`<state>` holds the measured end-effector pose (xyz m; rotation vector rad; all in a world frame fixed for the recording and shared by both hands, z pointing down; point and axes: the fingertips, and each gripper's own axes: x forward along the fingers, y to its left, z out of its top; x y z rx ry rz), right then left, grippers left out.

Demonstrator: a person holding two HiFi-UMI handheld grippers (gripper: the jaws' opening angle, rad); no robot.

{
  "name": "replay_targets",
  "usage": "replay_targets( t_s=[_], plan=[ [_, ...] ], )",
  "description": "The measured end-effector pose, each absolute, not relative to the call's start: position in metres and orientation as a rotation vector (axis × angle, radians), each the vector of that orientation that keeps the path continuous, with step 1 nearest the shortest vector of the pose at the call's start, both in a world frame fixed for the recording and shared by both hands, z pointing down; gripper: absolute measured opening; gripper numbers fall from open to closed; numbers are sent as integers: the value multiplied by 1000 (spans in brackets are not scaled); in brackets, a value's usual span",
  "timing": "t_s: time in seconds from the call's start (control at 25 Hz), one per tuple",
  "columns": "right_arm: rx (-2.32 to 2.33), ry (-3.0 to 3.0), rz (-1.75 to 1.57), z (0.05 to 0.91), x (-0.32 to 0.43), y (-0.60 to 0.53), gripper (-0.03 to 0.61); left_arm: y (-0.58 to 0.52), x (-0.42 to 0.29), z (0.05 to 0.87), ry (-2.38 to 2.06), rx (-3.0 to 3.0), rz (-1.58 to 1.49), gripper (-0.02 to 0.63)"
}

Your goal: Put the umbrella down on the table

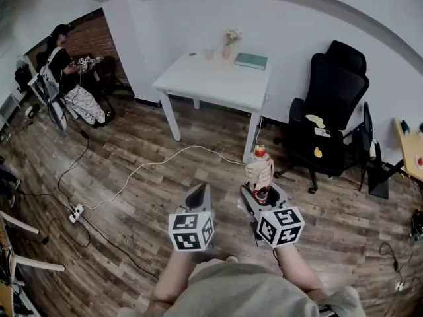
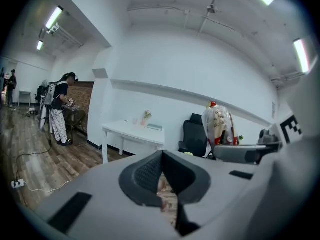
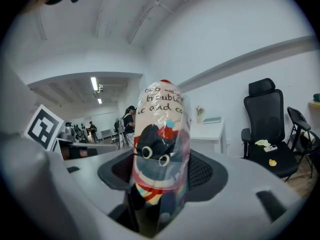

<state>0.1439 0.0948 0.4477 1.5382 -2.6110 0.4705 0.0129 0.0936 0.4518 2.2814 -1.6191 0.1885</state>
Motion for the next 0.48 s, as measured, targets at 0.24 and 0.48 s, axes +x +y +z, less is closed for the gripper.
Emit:
replay_targets(
  t_s=[0.24, 0.48],
  plan=[
    [1514, -2620, 440, 444, 145, 99, 268, 99, 18, 453, -1627, 2267, 177, 8],
    [1506, -2640, 450, 445, 148, 105, 268, 106, 19, 453, -1650, 2245, 136, 8]
  ],
)
